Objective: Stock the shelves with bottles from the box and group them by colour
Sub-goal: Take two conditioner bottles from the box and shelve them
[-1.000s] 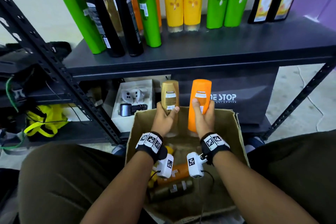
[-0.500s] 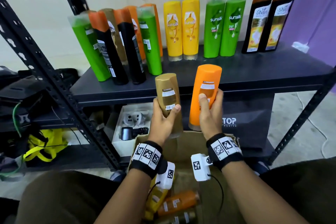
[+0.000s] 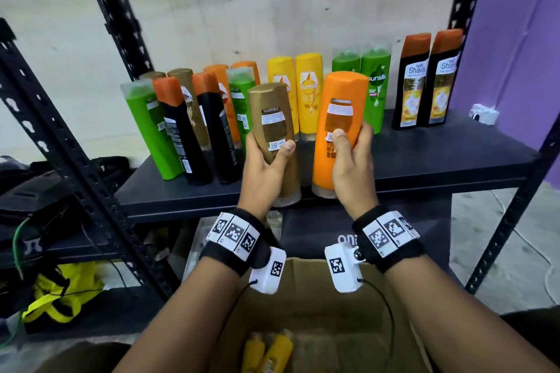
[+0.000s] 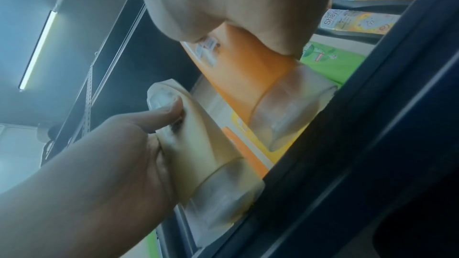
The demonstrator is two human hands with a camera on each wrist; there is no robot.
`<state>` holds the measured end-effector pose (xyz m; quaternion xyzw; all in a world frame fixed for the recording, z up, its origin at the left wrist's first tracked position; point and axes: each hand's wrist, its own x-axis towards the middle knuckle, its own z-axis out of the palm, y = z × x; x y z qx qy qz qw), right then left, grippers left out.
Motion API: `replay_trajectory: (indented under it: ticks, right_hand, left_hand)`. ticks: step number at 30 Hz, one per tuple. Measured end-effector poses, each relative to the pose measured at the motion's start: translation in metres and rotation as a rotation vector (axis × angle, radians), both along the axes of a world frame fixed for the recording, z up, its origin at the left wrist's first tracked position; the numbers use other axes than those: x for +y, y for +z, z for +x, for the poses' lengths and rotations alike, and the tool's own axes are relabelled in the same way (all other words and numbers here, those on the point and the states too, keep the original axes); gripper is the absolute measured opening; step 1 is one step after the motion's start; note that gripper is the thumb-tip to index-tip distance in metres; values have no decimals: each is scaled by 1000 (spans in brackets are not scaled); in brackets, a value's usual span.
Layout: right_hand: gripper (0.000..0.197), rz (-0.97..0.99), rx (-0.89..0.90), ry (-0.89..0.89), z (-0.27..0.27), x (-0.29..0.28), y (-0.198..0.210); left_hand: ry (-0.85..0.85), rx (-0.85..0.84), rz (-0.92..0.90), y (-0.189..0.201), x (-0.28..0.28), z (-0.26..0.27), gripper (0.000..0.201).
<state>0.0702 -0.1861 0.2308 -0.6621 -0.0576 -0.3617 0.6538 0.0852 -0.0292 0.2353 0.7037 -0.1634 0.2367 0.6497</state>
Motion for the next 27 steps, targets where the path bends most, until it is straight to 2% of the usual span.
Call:
replay_trajectory:
  ticks: [5,12,27]
  right_hand:
    - [48,-36,48,3,11,-4,5]
    - [56,-207,89,23,31,-9,4]
    - [60,-323,252,8,99,-12,17]
  left_hand:
    - [17,-20,0,6,-5,11,50]
    - [45,-48,49,2,-14,35,56]
    - [175,-18,172,7,-30,95,57]
